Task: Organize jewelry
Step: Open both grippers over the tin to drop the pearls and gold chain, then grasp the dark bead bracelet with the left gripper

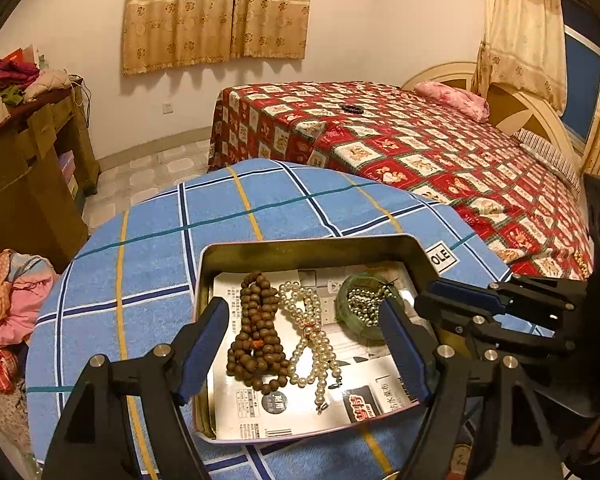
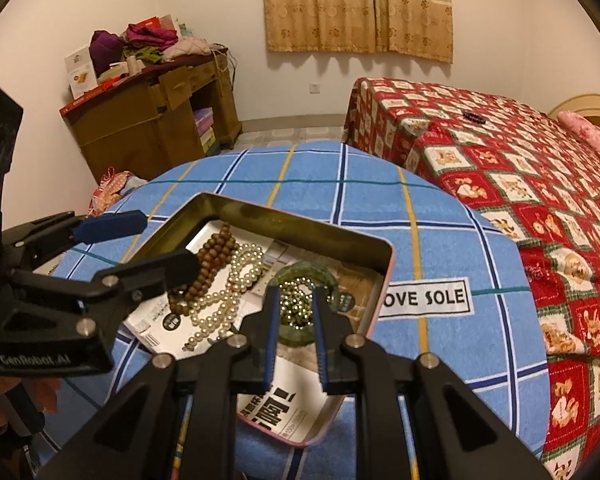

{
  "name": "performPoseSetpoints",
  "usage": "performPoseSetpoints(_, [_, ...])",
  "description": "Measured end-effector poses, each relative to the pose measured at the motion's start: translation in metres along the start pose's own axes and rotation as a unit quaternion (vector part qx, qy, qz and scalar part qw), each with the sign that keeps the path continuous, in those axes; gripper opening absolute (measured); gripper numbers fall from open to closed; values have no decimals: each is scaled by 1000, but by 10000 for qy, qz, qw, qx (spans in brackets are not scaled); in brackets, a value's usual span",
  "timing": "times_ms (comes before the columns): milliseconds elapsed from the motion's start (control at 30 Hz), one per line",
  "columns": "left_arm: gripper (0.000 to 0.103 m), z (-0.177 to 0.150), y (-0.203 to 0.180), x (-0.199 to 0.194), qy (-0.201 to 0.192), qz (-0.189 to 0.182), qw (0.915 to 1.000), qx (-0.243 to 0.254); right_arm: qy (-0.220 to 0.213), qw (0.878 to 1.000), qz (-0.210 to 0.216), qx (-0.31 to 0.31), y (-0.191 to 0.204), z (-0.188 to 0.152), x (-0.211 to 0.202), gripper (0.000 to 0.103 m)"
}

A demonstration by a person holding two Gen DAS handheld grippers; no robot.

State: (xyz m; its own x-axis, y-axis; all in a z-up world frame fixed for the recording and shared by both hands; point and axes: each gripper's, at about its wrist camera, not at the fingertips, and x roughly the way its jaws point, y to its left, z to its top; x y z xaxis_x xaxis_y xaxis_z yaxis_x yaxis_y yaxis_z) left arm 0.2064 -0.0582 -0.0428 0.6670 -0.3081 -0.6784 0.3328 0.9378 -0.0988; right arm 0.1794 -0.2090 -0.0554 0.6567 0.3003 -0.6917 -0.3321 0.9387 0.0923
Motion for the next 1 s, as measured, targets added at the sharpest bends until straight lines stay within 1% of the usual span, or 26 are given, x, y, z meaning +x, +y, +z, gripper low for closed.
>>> performPoseSetpoints(100, [77,-1,1,2,57,35,10000,-31,23,10000,-36,-12,0,-1,0,20])
performPoseSetpoints(133, [78,-2,1,3,86,64,9999,-40,28,10000,-63,-17,0,-2,0,25])
performPoseSetpoints(167, [82,-3,1,4,157,69,9998,-39,24,10000,-81,-12,-1,-3,-1,33])
performPoseSetpoints(200, [84,-4,1,5,187,52,9998,-46,-8,10000,-92,1,-1,-4,-3,37])
performPoseSetpoints(233, [86,-5,1,4,168,37,9998,-61,-33,10000,-91,7,-1,-5,-4,43])
performPoseSetpoints(267, [87,-7,2,2,126,40,9999,-73,-53,9999,-115,5,-1,-6,-6,46])
performPoseSetpoints(300, [88,-8,2,1,114,32,9999,-72,-64,9999,-138,-6,-1,-6,-8,46])
performPoseSetpoints(367, [95,-9,3,-2,102,-47,9999,-106,-76,9999,-151,-28,0,-9,-11,47])
performPoseSetpoints(400, [96,-10,4,-4,57,-97,9998,-139,-83,9998,-156,-24,1,-10,-12,47])
performPoseSetpoints(467, [97,-12,4,-11,-71,-156,9998,-140,-98,9998,-173,-22,3,-12,-15,47])
performPoseSetpoints(567, [97,-15,3,-21,-137,-209,9997,-71,-112,9997,-196,-20,4,-16,-20,48])
performPoseSetpoints(600, [97,-17,3,-24,-135,-153,9998,-37,-112,9998,-192,-15,4,-17,-22,48])
performPoseSetpoints(700, [97,-26,0,-35,-61,189,9997,144,-133,9997,-204,-26,6,-24,-33,48])
performPoseSetpoints(800, [97,-45,0,-47,-21,282,9996,68,-154,9997,-210,-16,8,-36,-44,48])
performPoseSetpoints(900, [97,-67,-8,-57,64,249,9996,146,-88,9997,-215,41,8,-53,-53,48])
performPoseSetpoints(1000, [97,-90,-21,-65,157,135,9996,203,19,9997,-222,123,6,-71,-58,48])
